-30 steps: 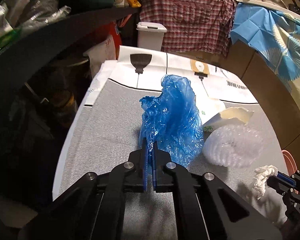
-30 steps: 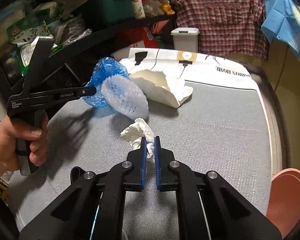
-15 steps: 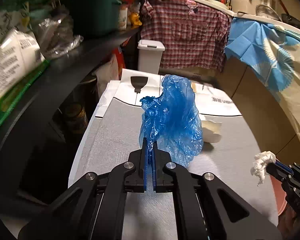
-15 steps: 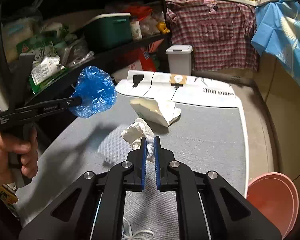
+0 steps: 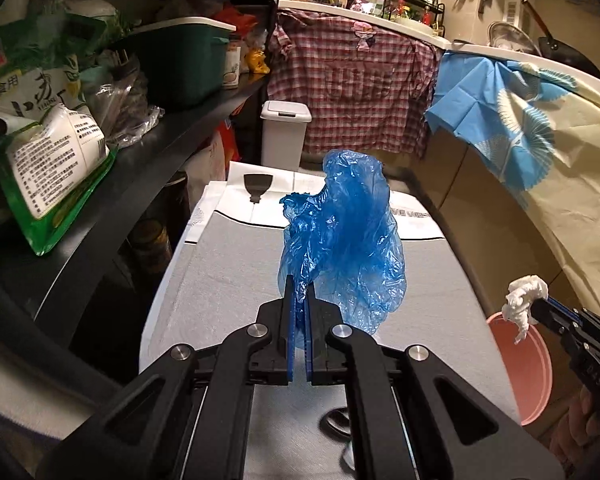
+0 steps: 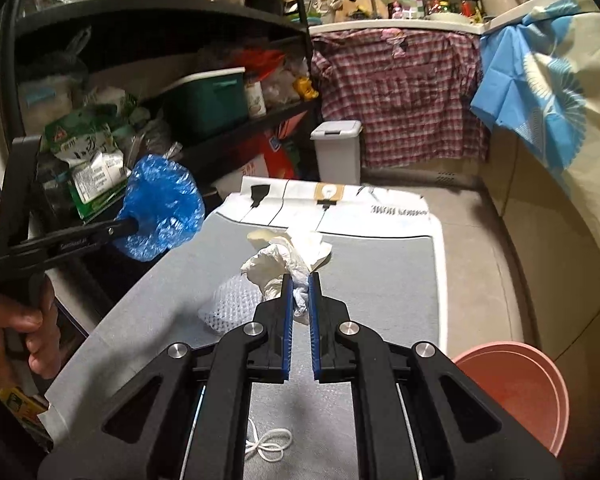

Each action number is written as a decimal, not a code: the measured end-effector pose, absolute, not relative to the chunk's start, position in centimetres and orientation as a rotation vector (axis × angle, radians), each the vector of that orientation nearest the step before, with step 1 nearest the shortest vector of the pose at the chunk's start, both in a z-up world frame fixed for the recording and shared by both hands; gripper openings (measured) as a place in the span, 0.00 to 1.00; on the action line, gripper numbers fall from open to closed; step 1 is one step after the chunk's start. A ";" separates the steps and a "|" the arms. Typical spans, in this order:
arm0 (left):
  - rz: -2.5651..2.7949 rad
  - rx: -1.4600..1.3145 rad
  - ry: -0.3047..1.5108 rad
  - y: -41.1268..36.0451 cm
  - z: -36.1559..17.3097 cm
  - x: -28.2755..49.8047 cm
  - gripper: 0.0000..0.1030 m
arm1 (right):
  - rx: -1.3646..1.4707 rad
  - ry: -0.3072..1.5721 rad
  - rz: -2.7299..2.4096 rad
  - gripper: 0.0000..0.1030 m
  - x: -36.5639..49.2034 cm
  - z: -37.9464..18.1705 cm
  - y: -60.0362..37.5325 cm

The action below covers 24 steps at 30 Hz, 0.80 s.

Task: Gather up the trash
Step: 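Carry the tissue and blue bag over the pink bucket with both tools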

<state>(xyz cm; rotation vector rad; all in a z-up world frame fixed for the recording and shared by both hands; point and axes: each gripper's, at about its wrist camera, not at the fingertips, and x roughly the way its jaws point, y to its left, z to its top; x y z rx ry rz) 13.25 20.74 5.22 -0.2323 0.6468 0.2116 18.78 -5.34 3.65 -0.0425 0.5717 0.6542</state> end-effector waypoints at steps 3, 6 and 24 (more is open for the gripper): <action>0.201 -0.239 0.642 19.8 5.5 12.3 0.03 | -0.037 0.566 0.636 0.08 18.4 4.3 -6.0; 0.187 -0.247 0.640 18.8 5.8 11.3 0.03 | -0.034 0.553 0.618 0.08 17.9 5.4 -6.8; 0.074 -0.190 0.627 12.8 6.8 9.6 0.03 | -0.033 0.466 0.494 0.08 15.1 9.7 -15.4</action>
